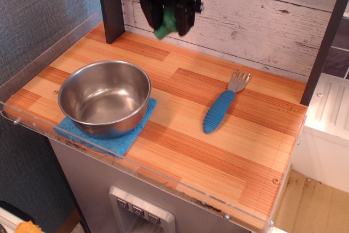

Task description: Put the broccoli inside of the pot.

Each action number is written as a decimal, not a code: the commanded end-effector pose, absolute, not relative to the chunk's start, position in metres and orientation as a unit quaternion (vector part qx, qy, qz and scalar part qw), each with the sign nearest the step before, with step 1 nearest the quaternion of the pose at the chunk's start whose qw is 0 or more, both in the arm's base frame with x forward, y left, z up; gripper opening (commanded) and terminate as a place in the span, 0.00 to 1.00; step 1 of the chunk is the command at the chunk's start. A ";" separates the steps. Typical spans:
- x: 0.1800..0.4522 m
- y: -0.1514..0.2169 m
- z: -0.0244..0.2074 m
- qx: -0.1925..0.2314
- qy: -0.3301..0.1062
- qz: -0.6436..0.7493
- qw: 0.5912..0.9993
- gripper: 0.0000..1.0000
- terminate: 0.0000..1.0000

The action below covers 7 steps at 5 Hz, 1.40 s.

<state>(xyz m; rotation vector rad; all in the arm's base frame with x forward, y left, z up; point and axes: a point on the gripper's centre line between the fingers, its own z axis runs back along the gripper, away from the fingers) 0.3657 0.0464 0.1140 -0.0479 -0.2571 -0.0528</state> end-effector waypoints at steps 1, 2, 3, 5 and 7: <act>0.301 0.073 0.144 -0.004 -0.115 -0.017 0.993 0.00 0.00; 0.280 0.089 0.131 0.002 -0.077 -0.014 0.997 0.00 0.00; 0.267 0.093 0.120 0.005 -0.055 -0.023 0.998 0.00 0.00; 0.247 0.085 0.094 0.017 -0.002 -0.054 0.998 0.00 0.00; 0.253 0.076 0.110 0.031 -0.015 -0.060 0.998 1.00 0.00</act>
